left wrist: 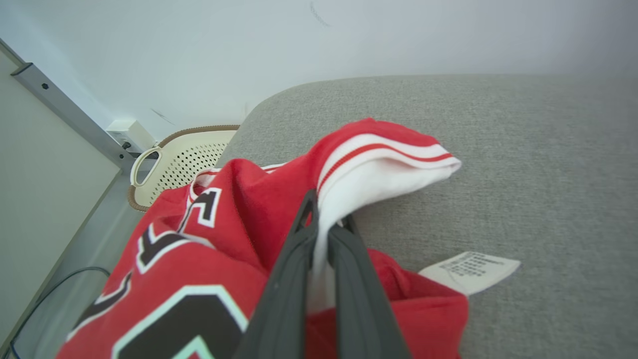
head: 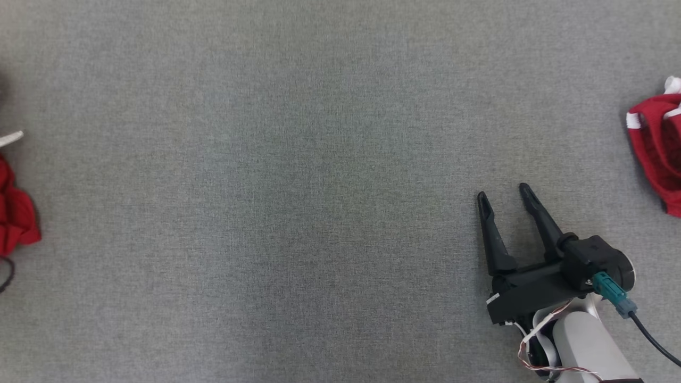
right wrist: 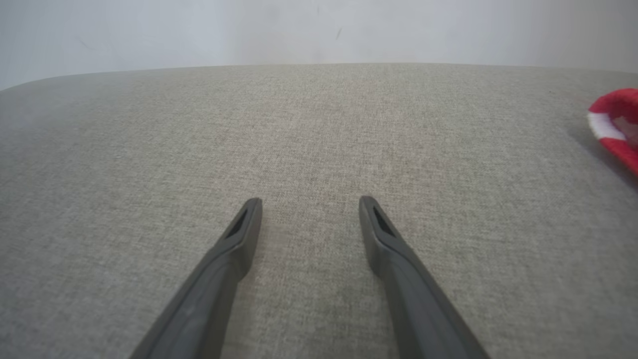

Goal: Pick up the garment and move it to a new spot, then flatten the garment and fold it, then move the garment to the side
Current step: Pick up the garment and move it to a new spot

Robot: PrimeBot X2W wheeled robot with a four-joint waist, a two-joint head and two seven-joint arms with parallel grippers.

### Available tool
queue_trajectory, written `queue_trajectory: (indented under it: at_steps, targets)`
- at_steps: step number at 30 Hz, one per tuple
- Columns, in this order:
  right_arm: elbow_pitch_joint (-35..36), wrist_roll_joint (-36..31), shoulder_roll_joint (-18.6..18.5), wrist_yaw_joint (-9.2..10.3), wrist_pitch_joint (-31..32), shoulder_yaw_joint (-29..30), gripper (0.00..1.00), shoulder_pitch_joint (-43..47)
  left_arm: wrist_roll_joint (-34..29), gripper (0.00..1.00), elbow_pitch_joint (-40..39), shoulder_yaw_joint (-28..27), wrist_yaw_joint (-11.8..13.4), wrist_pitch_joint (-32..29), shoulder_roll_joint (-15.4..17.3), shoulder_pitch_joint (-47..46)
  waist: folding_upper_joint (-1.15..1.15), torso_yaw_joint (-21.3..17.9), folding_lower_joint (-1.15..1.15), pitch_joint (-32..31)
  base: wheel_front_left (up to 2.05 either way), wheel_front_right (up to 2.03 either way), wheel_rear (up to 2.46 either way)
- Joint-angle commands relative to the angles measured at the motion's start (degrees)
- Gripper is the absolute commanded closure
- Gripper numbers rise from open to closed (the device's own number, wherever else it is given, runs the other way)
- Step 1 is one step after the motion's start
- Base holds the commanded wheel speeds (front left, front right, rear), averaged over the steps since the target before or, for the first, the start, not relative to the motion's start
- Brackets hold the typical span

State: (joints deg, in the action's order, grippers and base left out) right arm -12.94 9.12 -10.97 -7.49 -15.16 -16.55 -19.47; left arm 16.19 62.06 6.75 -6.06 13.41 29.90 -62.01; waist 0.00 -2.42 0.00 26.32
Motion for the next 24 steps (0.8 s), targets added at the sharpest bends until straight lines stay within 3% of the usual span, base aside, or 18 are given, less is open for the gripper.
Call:
queue_trajectory:
  at_steps: [1,4,8,10,24]
  targets:
    - [-0.6,0.4,0.5,0.00,0.0,-0.3,0.00,0.3,-0.2,1.00,-0.4,0.7,-0.4,0.9,-0.5,0.2,0.00,-0.2,0.00,-1.1,0.00,0.00,0.00]
    - [-0.8,0.7,0.9,0.00,0.0,-0.3,0.00,0.1,-0.2,1.00,-1.3,1.7,-0.9,1.5,-1.2,0.2,0.00,-0.4,0.00,-1.9,0.00,0.00,0.00]
    - [-1.5,1.2,1.6,0.00,0.0,-0.4,0.00,-0.1,0.0,1.00,-6.0,4.1,-1.3,1.9,-4.8,0.9,0.00,-0.8,0.00,-3.7,0.00,0.00,0.00]
    - [-2.2,1.7,2.1,0.00,0.0,-0.6,0.00,0.3,-0.2,1.00,-11.2,7.0,-1.4,1.8,-8.3,2.8,0.00,-1.2,0.00,-5.3,0.00,0.00,0.00]
    - [-5.0,3.1,4.1,0.00,0.0,-0.1,0.00,1.5,4.9,1.00,-28.7,26.6,-1.4,1.9,-22.2,10.8,0.00,-6.0,0.00,-10.4,0.00,0.00,0.00]
